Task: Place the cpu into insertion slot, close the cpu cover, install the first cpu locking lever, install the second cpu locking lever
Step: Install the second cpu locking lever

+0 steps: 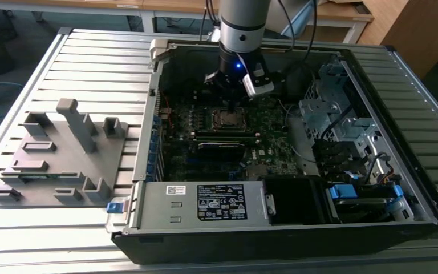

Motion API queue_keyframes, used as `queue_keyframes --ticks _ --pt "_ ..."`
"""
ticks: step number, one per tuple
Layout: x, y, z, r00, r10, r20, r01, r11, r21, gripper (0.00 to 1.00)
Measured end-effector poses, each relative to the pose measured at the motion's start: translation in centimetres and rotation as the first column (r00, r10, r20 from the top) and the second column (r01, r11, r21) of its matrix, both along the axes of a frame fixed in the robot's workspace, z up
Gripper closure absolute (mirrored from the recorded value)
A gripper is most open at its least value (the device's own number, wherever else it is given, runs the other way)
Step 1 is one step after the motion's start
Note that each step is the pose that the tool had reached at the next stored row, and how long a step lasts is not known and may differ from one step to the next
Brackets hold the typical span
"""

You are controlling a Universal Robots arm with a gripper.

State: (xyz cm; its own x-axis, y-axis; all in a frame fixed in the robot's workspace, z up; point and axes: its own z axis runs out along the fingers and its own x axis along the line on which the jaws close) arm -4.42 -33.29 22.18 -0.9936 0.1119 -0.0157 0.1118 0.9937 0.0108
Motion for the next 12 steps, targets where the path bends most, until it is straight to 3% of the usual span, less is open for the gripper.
queue_keyframes --ticks 4,12 --pt "0.00 0.00 0.48 1.0000 0.000 0.0000 0.000 1.0000 -0.0001 0.90" --pt "0.00 0.00 0.53 1.0000 0.000 0.0000 0.000 1.0000 0.0000 0.90"
